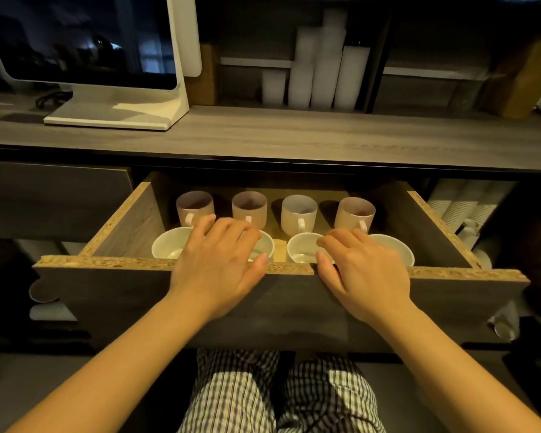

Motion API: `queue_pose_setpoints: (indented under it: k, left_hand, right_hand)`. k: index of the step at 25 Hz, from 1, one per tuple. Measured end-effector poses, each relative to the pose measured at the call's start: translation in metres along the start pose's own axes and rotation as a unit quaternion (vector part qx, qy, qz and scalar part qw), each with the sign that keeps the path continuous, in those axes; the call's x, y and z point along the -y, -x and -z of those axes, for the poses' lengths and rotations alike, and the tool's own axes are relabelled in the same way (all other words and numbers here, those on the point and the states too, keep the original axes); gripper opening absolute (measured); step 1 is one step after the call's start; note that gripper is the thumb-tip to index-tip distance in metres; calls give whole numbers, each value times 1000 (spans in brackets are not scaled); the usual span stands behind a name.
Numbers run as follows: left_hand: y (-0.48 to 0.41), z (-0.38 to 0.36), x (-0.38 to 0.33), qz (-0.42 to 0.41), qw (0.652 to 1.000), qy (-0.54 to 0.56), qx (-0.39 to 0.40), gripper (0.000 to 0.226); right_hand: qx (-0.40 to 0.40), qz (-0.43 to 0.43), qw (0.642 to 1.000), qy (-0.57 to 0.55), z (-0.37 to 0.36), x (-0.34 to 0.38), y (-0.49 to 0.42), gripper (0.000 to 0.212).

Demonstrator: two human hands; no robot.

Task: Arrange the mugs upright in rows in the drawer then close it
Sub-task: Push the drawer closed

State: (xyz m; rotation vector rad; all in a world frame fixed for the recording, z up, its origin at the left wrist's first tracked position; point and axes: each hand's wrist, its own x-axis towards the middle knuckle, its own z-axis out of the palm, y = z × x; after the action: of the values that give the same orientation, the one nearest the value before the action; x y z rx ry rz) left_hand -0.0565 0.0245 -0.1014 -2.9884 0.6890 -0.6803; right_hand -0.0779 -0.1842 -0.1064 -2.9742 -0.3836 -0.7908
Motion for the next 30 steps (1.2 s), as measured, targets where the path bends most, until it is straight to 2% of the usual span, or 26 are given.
queue_pose_setpoints:
  k: [6,15,20,25,30]
  left_hand:
    - [-40,-18,12,-7,1000,-4,-3,51]
    - [-112,-55,42,-34,998,-48,6,77]
    - [-141,-70,53,-25,997,-74,-8,85]
    - [-146,-78,58,-23,995,-93,-15,92]
    - [-149,-79,58,-25,996,-88,-19,89]
  right_hand:
    - [-28,-3,999,19,-25,-18,-37,42]
    - [-30,-5,997,74,-63,-49,-108,46]
    - [-15,-6,998,66,-74,-59,-135,61]
    - [44,66,994,71,-77,-73,-140,94]
    - [45,68,994,75,-79,-76,-144,100]
